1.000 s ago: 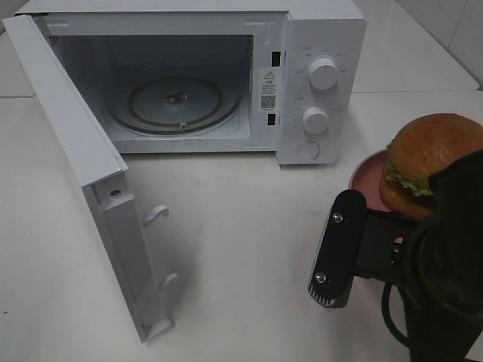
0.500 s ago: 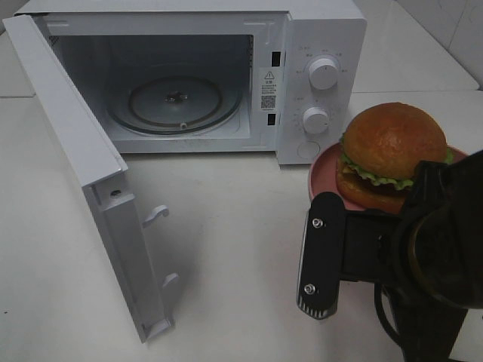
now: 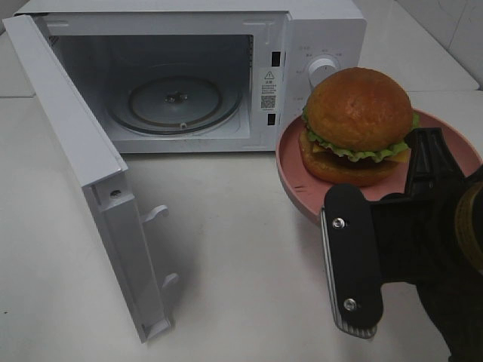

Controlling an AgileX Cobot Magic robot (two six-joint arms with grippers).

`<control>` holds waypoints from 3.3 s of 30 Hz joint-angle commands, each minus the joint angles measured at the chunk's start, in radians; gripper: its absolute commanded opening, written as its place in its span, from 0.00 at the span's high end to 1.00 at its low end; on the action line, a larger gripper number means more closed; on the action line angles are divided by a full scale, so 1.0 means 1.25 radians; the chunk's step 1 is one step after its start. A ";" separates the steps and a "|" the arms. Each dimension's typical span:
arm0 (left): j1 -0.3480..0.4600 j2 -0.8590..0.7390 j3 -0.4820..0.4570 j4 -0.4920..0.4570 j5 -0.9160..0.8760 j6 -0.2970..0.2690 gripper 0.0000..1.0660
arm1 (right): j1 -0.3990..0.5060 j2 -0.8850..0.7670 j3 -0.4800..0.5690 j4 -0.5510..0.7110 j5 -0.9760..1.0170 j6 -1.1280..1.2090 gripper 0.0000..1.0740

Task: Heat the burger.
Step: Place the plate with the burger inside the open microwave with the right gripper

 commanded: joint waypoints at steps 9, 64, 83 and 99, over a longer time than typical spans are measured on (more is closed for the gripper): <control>-0.002 -0.019 0.003 -0.002 -0.006 -0.005 0.08 | 0.000 -0.014 -0.001 0.008 -0.048 -0.177 1.00; -0.002 -0.019 0.003 -0.002 -0.006 -0.005 0.08 | -0.518 -0.006 -0.001 0.726 -0.416 -1.491 1.00; -0.002 -0.019 0.003 -0.002 -0.006 -0.005 0.08 | -0.463 0.070 -0.019 0.717 -0.459 -1.488 1.00; -0.002 -0.019 0.003 -0.002 -0.006 -0.005 0.08 | -0.463 0.212 -0.142 0.726 -0.438 -1.466 0.99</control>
